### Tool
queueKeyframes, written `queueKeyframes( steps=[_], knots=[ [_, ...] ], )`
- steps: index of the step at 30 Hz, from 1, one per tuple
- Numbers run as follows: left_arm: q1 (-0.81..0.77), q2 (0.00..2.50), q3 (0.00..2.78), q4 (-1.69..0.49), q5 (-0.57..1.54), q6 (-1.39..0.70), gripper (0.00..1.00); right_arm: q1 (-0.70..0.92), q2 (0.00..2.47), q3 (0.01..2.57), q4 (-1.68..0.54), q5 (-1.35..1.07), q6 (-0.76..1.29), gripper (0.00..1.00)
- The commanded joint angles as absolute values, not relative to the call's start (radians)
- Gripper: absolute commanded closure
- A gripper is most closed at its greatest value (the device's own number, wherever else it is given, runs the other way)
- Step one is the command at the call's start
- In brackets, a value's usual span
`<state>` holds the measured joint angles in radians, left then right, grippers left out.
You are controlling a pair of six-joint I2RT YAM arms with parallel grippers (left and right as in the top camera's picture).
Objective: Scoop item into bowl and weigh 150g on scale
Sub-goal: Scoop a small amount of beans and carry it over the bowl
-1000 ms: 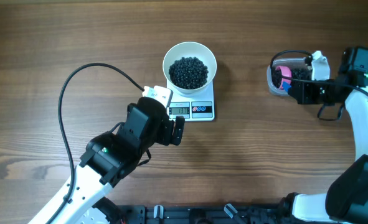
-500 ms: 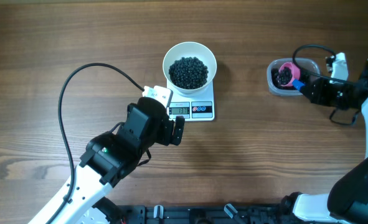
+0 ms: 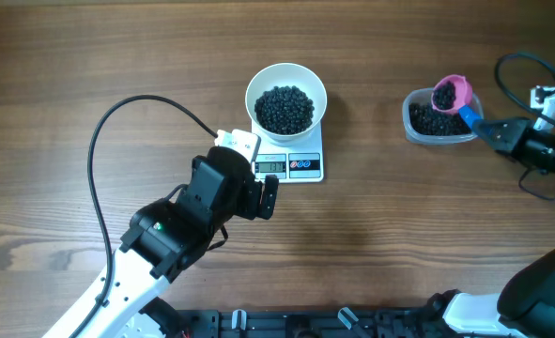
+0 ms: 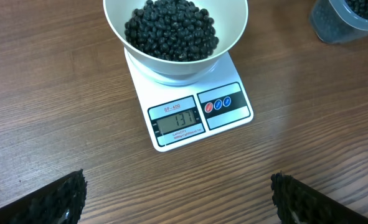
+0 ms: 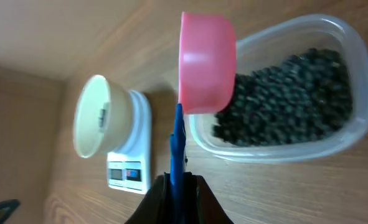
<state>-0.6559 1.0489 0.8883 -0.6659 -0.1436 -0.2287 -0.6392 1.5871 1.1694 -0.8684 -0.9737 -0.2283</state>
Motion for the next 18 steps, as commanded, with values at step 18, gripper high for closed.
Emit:
queueKeyframes(
  steps=[18],
  knots=[
    [-0.652, 1.048, 0.890, -0.663, -0.139, -0.213, 0.00, -0.237, 1.598, 1.176, -0.620, -1.306, 0.131, 0.96]
  ],
)
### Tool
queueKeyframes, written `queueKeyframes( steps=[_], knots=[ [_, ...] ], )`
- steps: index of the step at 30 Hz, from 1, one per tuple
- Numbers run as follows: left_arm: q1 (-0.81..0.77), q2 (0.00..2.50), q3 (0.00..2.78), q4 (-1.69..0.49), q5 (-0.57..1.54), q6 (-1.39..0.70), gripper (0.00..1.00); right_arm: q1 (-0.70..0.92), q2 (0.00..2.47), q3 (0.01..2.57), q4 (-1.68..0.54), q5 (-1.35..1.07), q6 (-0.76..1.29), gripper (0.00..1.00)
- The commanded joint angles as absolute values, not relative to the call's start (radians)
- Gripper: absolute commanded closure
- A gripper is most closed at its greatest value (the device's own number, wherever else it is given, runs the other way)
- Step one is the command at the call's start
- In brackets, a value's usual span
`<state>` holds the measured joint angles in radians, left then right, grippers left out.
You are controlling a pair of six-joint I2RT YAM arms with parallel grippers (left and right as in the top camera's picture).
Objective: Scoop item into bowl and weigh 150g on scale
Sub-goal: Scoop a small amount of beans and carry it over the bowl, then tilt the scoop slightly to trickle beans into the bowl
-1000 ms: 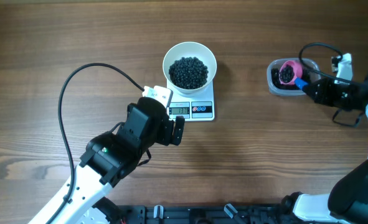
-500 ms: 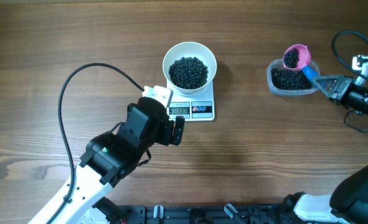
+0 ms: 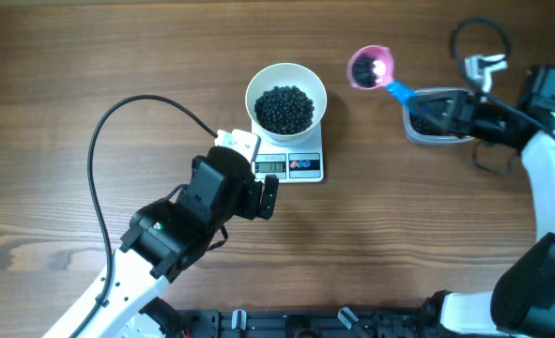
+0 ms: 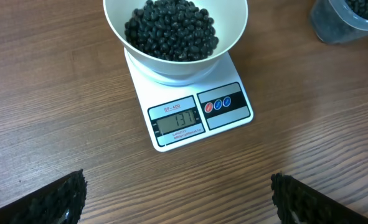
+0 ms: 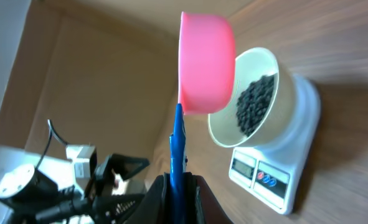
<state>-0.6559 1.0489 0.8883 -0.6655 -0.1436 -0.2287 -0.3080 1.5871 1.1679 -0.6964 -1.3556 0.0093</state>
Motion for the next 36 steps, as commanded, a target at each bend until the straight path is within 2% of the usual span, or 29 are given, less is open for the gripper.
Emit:
queueKeyframes(
  steps=[1, 4, 8, 13, 20, 24, 27, 36],
  knots=[
    [-0.652, 1.048, 0.890, -0.663, -0.139, -0.213, 0.00, -0.208, 1.598, 1.176, -0.577, -1.279, 0.172, 0.96],
    [-0.652, 1.048, 0.890, -0.663, -0.139, -0.213, 0.00, -0.113, 1.598, 1.176, -0.413, -1.240, 0.254, 0.96],
    [-0.652, 1.048, 0.890, -0.663, -0.139, -0.213, 0.00, -0.002, 1.598, 1.176, -0.289, -1.047, 0.321, 0.96],
    [-0.652, 1.048, 0.890, -0.663, -0.139, -0.213, 0.00, 0.134, 1.598, 1.176, -0.273, -0.774, 0.313, 0.96],
    [-0.652, 1.048, 0.890, -0.663, -0.139, -0.213, 0.00, 0.263, 1.598, 1.176, -0.301, -0.456, 0.074, 0.96],
    [-0.652, 1.048, 0.890, -0.663, -0.139, -0.213, 0.00, 0.292, 1.598, 1.176, -0.321, -0.433, 0.012, 0.96],
    [-0.652, 1.048, 0.890, -0.663, -0.139, -0.213, 0.00, 0.305, 1.599, 1.176, -0.370, -0.432, -0.118, 0.96],
    [-0.652, 1.048, 0.890, -0.663, -0.139, -0.213, 0.00, 0.307, 1.599, 1.176, -0.379, -0.424, -0.132, 0.96]
  ],
)
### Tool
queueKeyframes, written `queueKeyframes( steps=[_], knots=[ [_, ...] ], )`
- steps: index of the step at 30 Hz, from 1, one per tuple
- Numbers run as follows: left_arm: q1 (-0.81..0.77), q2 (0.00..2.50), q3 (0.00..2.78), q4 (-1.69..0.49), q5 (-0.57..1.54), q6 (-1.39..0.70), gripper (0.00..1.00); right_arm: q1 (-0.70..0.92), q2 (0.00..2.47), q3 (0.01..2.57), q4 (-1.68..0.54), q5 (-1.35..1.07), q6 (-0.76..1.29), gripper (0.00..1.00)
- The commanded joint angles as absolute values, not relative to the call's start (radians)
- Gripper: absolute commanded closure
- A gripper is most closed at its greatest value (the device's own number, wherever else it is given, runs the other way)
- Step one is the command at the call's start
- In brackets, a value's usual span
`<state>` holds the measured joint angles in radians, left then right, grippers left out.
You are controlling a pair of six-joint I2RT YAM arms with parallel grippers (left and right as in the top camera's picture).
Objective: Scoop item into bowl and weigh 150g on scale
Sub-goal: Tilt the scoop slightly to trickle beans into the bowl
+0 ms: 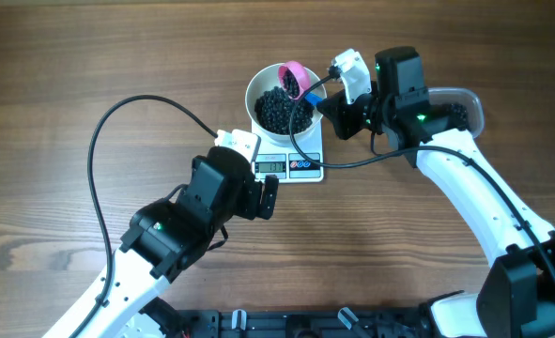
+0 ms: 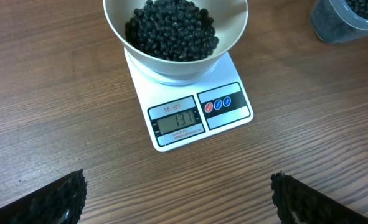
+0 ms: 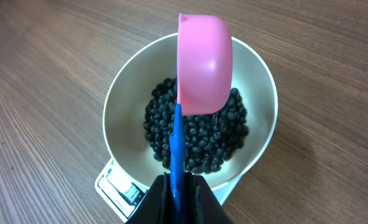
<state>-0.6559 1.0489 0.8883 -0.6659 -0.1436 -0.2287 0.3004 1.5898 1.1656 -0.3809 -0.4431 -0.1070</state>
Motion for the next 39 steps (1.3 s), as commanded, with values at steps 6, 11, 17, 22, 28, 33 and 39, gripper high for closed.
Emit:
queueKeyframes(
  steps=[6, 11, 17, 22, 28, 33, 39],
  knots=[
    [-0.652, 1.048, 0.890, -0.663, -0.139, -0.213, 0.00, 0.307, 1.598, 1.176, -0.380, -0.391, -0.155, 0.96],
    [-0.652, 1.048, 0.890, -0.663, -0.139, -0.213, 0.00, 0.308, 1.598, 1.176, -0.377, -0.400, -0.158, 0.96],
    [-0.652, 1.048, 0.890, -0.663, -0.139, -0.213, 0.00, 0.308, 1.599, 1.176, -0.377, -0.400, -0.157, 0.96],
    [-0.652, 1.048, 0.890, -0.663, -0.139, -0.213, 0.00, 0.308, 1.598, 1.176, -0.360, -0.400, -0.154, 0.96],
    [-0.652, 1.048, 0.890, -0.663, -0.139, -0.213, 0.00, 0.308, 1.598, 1.176, -0.360, -0.401, -0.154, 0.96],
    [-0.652, 1.048, 0.890, -0.663, -0.139, -0.213, 0.00, 0.308, 1.598, 1.176, -0.360, -0.401, -0.154, 0.96],
    [-0.652, 1.048, 0.890, -0.663, -0.139, -0.213, 0.00, 0.308, 1.598, 1.176, -0.356, -0.400, -0.157, 0.96]
  ],
)
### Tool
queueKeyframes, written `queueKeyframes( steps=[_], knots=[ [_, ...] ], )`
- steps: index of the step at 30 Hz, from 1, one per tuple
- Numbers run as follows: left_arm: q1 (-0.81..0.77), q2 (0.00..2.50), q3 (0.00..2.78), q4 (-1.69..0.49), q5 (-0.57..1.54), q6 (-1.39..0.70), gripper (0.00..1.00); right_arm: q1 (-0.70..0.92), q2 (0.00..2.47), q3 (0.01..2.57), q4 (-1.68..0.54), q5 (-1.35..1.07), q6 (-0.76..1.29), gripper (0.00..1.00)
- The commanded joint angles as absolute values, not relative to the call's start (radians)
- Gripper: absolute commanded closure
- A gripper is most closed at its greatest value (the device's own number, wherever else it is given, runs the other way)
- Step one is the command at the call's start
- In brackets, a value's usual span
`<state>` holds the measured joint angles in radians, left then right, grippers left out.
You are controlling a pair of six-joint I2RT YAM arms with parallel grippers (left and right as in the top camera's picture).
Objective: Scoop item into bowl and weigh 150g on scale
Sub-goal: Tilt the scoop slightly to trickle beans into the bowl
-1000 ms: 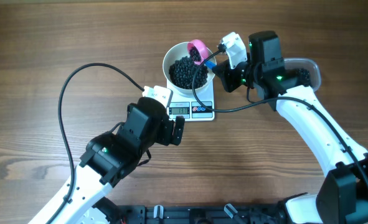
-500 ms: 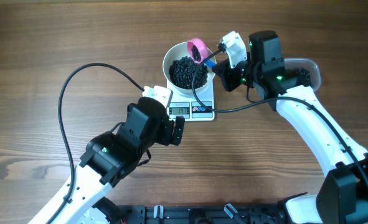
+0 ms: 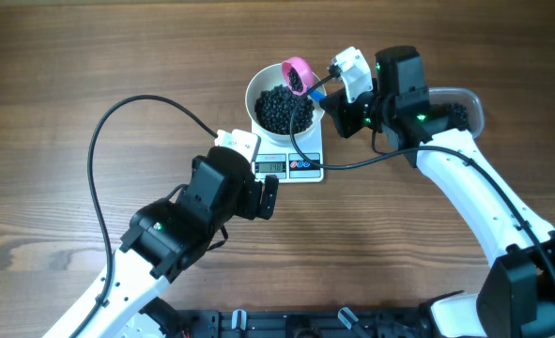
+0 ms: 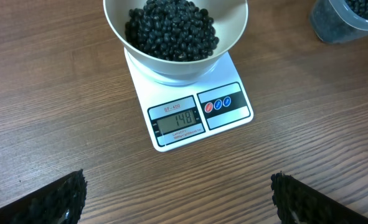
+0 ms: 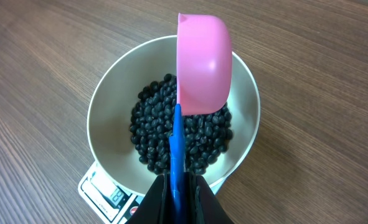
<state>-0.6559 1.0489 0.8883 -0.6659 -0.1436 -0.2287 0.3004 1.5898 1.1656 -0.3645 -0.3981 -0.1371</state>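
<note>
A white bowl (image 3: 258, 84) full of black beans (image 4: 171, 28) stands on the white scale (image 4: 230, 118), whose display (image 4: 179, 120) reads 148. My right gripper (image 5: 175, 193) is shut on the blue handle of a pink scoop (image 5: 202, 62), held over the bowl's far right rim (image 3: 298, 73). In the overhead view a few beans show in the scoop. My left gripper (image 4: 177, 199) hangs open over bare table in front of the scale, nothing between its fingers (image 4: 53, 199).
A clear plastic tub (image 4: 345, 18) of black beans sits right of the scale, largely covered by my right arm (image 3: 465, 178) in the overhead view. A black cable (image 3: 117, 122) loops over the table at the left.
The scale reading has gone from 131 to 148, and the bean heap in the bowl is larger. The pink scoop sits a little farther toward the bowl's back rim. My left gripper has not moved.
My right gripper held the scoop full of beans over the clear tub at the far right. Then the scoop was between tub and bowl, then over the bowl with the scale still at 131. Now the scale reads 148. The left arm stayed still throughout.
</note>
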Motion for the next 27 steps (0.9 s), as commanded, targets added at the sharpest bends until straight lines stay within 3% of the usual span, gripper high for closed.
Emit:
queueKeyframes(
  steps=[1, 13, 27],
  knots=[
    [-0.652, 1.048, 0.890, -0.663, -0.139, -0.213, 0.00, 0.308, 1.598, 1.176, -0.357, -0.402, -0.154, 0.96],
    [-0.652, 1.048, 0.890, -0.663, -0.139, -0.213, 0.00, 0.307, 1.598, 1.176, -0.352, -0.405, -0.144, 0.96],
    [-0.652, 1.048, 0.890, -0.663, -0.139, -0.213, 0.00, 0.302, 1.597, 1.176, -0.337, -0.524, 0.040, 0.96]
  ],
)
